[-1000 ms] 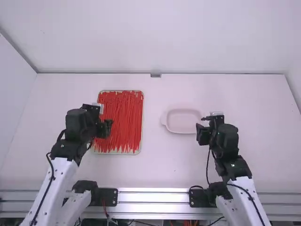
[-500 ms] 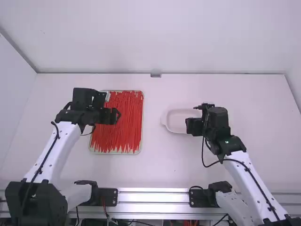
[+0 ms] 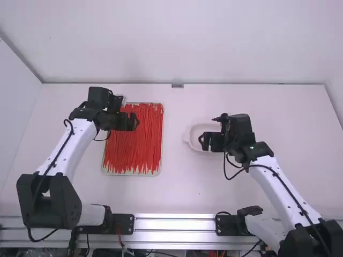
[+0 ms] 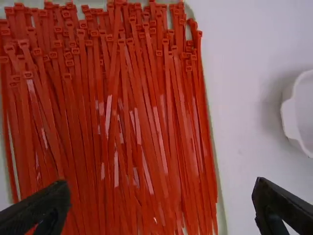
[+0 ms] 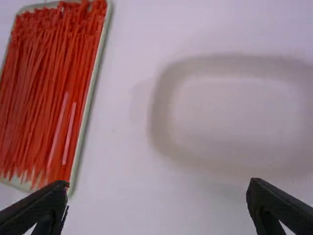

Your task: Fasten the cable tie

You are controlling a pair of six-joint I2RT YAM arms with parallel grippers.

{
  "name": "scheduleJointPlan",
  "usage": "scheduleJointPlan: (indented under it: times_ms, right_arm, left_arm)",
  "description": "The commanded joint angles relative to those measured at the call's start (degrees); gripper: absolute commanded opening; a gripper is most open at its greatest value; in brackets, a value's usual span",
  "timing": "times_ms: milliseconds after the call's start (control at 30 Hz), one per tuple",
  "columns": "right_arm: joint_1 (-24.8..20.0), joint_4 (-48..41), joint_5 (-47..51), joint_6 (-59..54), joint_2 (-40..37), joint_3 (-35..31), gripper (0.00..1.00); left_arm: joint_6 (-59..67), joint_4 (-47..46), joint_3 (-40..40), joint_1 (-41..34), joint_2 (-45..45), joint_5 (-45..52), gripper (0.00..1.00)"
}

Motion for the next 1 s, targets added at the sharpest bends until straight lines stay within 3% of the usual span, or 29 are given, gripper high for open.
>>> scheduleJointPlan:
  times_ms: [0,533,733,967]
  right_arm:
    - [0.34,-1.0,-2.72,1.37,0.88,2.28,0.98]
    - [0.37,-2.64,2.19,1.29,1.03,2.36,0.98]
    - [0.37,-2.75,2.16,1.11,1.03,2.36,0.98]
    - [0.39,-3.02,2.14,0.63,1.03,2.36,0.98]
  left_arm:
    - [-2.44,-0.55,1.81,0.65,0.94,-2.85,0.99]
    - [-1.05,3.56,2.4,-1.38,1.31,-1.73,0.99]
    - [-1.44,0.2,8.0,-5.51,2.23,-9.66,0.99]
    - [-4.2,-7.82,20.48,-6.73,10.03,-17.0,0.99]
